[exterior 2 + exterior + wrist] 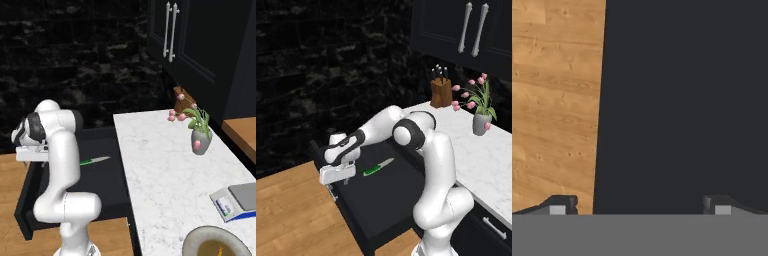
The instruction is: Pick up the knife from the drawer and place it on the cutting board. Then place the meat from the plate to the cutting board.
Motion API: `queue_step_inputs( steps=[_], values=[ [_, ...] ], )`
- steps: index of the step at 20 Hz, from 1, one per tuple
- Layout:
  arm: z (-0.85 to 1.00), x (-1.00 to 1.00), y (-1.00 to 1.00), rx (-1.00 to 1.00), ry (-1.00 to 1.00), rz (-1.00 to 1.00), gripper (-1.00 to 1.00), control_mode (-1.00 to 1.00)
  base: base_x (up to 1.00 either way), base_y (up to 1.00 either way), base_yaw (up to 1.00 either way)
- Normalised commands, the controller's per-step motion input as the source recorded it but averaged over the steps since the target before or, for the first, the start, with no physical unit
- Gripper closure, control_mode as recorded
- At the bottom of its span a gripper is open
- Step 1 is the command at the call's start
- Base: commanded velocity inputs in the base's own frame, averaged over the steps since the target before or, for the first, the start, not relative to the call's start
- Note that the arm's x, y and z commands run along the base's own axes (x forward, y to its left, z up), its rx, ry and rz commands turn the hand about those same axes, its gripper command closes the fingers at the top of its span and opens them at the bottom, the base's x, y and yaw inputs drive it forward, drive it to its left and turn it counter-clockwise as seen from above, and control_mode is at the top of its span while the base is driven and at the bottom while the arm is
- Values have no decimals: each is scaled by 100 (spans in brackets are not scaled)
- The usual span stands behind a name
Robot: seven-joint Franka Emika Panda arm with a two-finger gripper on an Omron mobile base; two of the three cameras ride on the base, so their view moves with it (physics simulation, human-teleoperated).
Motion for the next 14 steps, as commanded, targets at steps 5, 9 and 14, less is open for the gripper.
queue_step_inputs(
  steps=[5,9,14],
  values=[
    [11,-53,75,-9,9,7,-100,-100,0,0,0],
    [88,-38,-4,0,0,-1,-100,-100,0,0,0],
    [72,-18,-25,-2,-3,-13,-100,-100,0,0,0]
  ],
)
